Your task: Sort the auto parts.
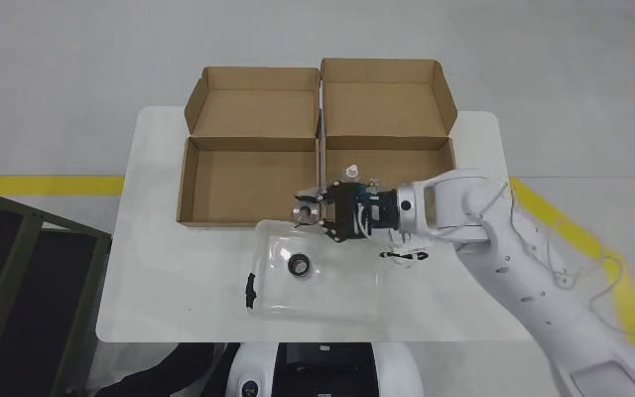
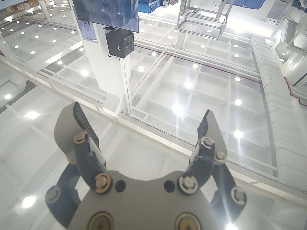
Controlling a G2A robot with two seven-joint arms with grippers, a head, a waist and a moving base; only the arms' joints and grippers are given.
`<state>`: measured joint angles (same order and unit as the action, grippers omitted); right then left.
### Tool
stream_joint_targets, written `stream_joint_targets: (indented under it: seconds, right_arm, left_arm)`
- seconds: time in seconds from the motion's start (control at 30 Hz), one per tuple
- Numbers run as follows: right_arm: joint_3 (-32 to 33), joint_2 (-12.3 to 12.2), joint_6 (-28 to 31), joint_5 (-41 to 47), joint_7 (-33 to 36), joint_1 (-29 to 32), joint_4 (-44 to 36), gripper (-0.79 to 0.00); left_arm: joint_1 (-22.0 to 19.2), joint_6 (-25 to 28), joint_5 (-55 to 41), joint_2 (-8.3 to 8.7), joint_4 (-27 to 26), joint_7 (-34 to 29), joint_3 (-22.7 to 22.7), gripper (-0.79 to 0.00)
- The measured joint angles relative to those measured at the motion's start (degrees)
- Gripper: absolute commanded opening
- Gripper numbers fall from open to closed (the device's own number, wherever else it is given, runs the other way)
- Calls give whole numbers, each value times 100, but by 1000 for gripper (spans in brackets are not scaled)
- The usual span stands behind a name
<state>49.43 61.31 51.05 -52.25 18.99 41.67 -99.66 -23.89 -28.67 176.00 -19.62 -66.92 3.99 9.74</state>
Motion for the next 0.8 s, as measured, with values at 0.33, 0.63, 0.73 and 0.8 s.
stream_joint_targets:
  seconds: [0.33, 0.63, 0.73, 0.8]
  right_arm:
    - [-803, 318, -357, -165, 214, -521, 612, -785]
    - [-1428, 699, -668, -213, 211, -1050, 1303, -785]
    - [-1609, 842, -724, -179, 172, -1232, 1559, -785]
    - [-1731, 948, -748, -163, 142, -1365, 1730, -785]
  left_arm:
    - [0, 0, 0, 0, 0, 0, 0, 0]
    - [0, 0, 0, 0, 0, 0, 0, 0]
    - [0, 0, 0, 0, 0, 0, 0, 0]
    - [0, 0, 0, 0, 0, 0, 0, 0]
